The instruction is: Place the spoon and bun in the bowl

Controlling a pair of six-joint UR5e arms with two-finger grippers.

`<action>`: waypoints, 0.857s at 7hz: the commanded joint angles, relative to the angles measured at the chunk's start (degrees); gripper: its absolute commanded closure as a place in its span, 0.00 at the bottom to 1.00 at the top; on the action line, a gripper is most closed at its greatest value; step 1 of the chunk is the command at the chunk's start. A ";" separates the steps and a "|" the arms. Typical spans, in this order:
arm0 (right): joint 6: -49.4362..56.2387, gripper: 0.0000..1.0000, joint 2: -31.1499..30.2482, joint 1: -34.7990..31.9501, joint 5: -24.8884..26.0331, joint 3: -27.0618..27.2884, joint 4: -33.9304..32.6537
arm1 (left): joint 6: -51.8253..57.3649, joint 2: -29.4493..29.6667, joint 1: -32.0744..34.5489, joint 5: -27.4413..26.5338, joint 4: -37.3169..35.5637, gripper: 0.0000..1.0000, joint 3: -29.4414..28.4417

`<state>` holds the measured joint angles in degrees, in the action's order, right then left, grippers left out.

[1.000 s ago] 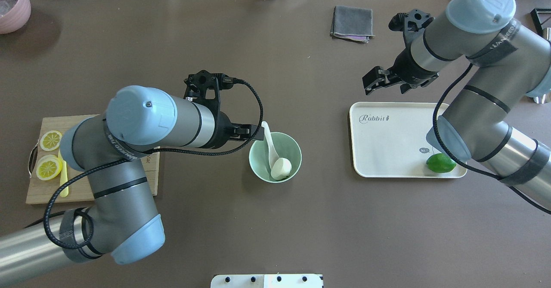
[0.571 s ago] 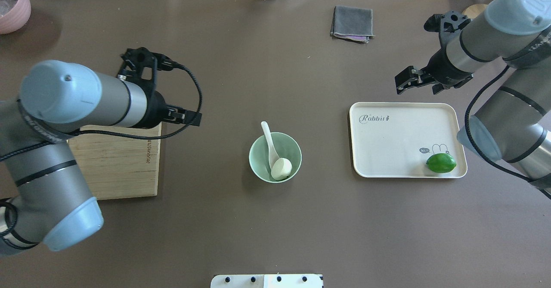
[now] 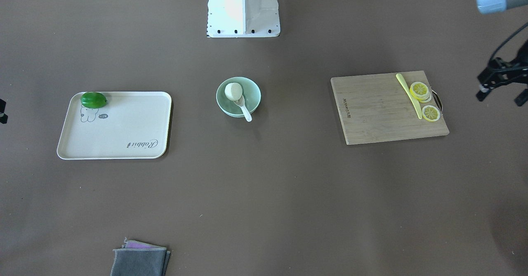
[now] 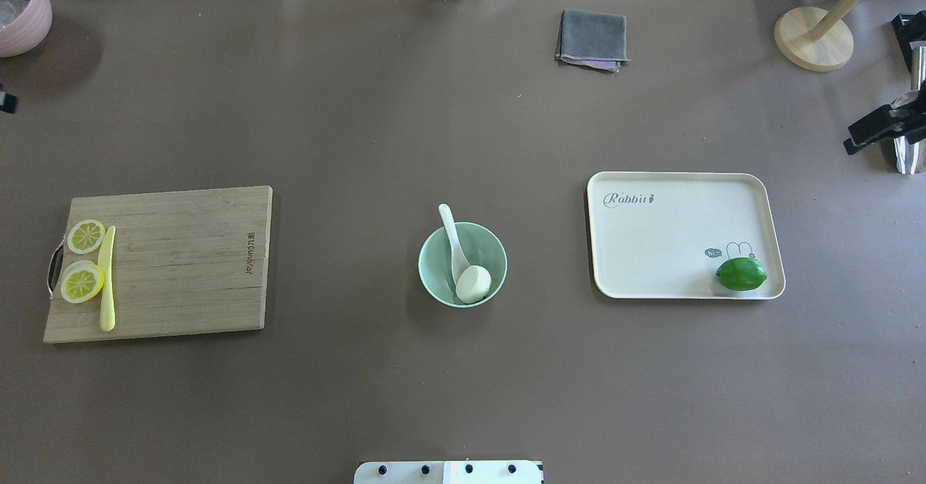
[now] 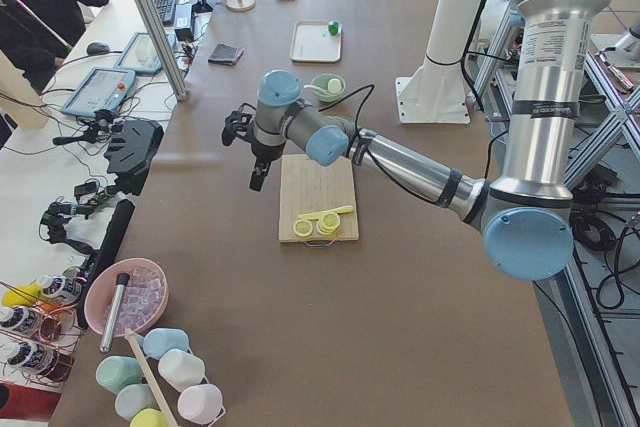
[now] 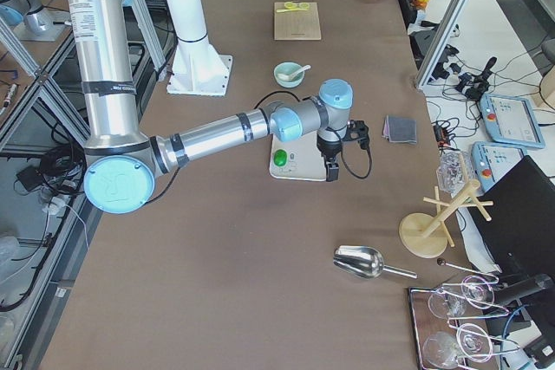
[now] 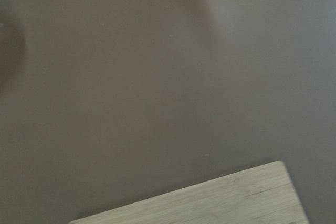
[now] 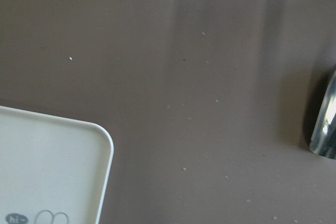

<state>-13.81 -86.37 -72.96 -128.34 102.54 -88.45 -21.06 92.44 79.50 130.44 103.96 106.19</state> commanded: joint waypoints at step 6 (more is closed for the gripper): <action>13.02 0.00 -11.62 -14.58 -5.08 -1.03 -3.57 | 22.29 -5.76 16.21 2.10 -5.61 0.02 -10.64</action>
<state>-0.78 -96.83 -87.04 -133.38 101.81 -91.99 1.22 89.04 95.66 132.62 98.04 96.64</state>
